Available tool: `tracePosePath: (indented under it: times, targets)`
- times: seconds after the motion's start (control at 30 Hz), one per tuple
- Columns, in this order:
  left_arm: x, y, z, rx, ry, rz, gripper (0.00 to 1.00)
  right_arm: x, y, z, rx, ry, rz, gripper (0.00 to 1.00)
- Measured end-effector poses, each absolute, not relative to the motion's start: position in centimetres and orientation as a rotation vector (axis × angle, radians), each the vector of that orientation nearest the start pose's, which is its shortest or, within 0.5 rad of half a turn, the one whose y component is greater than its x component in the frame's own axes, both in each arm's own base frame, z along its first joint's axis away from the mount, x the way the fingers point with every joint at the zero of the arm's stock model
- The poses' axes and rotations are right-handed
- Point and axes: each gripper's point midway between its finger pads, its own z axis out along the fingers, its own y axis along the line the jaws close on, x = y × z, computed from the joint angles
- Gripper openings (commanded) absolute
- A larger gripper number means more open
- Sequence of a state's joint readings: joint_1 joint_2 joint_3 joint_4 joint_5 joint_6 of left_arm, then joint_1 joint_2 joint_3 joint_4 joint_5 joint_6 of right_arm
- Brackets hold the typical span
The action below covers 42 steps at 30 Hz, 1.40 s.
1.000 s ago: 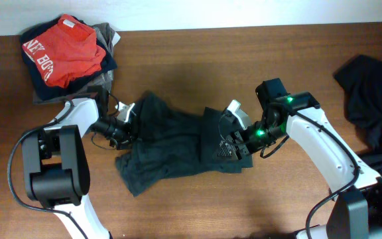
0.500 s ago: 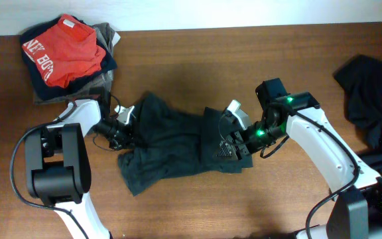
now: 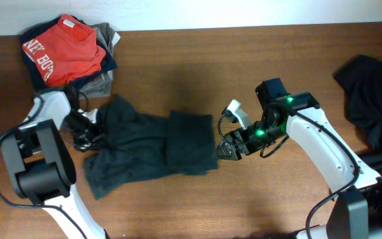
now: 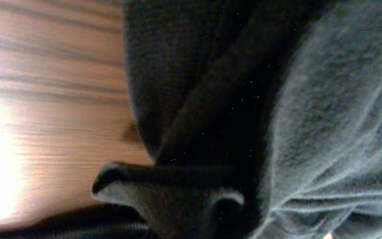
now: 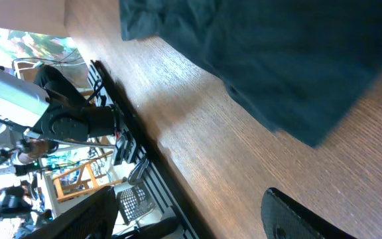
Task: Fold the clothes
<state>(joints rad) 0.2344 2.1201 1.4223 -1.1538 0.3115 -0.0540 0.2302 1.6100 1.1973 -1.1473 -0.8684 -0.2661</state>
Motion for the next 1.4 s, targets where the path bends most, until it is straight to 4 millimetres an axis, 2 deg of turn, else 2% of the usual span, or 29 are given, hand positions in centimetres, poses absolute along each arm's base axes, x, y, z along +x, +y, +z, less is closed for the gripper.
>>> tracePosePath:
  times: [0.07, 0.2, 0.27, 0.3, 0.47, 0.7, 0.8, 0.93, 1.17, 1.3, 1.4]
  targets:
    - [32.3, 4.1, 0.6, -0.615, 3.311, -0.493, 0.00, 24.5, 19.2, 14.9, -0.704, 2.732, 1.308, 0.73]
    - [33.1, 5.2, 3.1, -0.633, 3.321, -0.431, 0.00, 25.0, 19.2, 14.8, -0.716, 2.712, 1.286, 0.73]
    - [34.1, 5.4, 4.3, -0.612, 3.304, -0.405, 0.00, 25.3, 19.1, 14.6, -0.724, 2.713, 1.254, 0.74]
    - [35.2, 5.4, 5.5, -0.585, 3.277, -0.378, 0.00, 25.4, 18.8, 14.3, -0.728, 2.723, 1.220, 0.74]
    - [36.4, 4.3, 7.4, -0.488, 3.257, -0.324, 0.00, 25.7, 18.1, 13.5, -0.735, 2.756, 1.135, 0.74]
    - [34.8, 0.3, 11.3, -0.306, 3.275, -0.175, 0.00, 27.3, 17.0, 12.4, -0.623, 2.819, 0.972, 0.78]
    - [34.0, -1.6, 12.1, -0.228, 3.301, -0.072, 0.00, 27.7, 16.8, 12.2, -0.594, 2.830, 0.939, 0.79]
    - [33.2, -5.4, 12.2, -0.093, 3.317, 0.044, 0.00, 27.8, 16.5, 12.0, -0.549, 2.852, 0.916, 0.79]
    - [32.0, -10.8, 12.2, 0.081, 3.300, 0.107, 0.00, 28.7, 15.0, 12.0, -0.429, 2.866, 0.908, 0.79]
    - [31.8, -13.0, 12.1, 0.130, 3.272, 0.104, 0.01, 29.4, 13.5, 12.0, -0.352, 2.867, 0.898, 0.79]
    - [31.5, -13.9, 12.1, 0.144, 3.266, 0.106, 0.01, 29.7, 12.7, 12.0, -0.316, 2.866, 0.891, 0.79]
